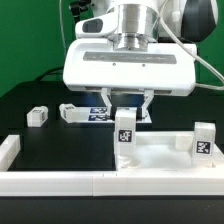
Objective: Assemble square table
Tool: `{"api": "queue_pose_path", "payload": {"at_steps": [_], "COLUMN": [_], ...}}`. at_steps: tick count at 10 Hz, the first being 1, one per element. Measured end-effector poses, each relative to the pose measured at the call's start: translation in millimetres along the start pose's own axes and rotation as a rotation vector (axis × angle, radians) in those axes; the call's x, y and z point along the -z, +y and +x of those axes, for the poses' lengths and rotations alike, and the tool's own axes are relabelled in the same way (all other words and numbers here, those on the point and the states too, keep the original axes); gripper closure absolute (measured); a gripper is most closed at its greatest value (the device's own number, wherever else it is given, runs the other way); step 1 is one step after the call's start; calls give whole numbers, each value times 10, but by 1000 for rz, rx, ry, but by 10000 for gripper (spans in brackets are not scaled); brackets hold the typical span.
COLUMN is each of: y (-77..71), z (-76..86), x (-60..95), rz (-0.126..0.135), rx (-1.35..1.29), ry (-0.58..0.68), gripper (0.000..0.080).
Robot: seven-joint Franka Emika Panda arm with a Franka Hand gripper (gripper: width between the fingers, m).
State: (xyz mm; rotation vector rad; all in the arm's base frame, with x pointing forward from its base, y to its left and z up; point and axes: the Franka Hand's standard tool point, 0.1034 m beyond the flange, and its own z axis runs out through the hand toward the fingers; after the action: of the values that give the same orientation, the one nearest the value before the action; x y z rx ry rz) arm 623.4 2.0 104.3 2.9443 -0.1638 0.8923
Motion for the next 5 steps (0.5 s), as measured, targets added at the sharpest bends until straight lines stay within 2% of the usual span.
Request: {"api": "queue_pose_path", "payload": {"at_steps": [2, 5], "y": [-68, -39], "z": [-10, -102], "x": [8, 11], "rz": [6, 2], "rx": [2, 1], "ry": [-1, -14], "gripper": [506, 506]}}
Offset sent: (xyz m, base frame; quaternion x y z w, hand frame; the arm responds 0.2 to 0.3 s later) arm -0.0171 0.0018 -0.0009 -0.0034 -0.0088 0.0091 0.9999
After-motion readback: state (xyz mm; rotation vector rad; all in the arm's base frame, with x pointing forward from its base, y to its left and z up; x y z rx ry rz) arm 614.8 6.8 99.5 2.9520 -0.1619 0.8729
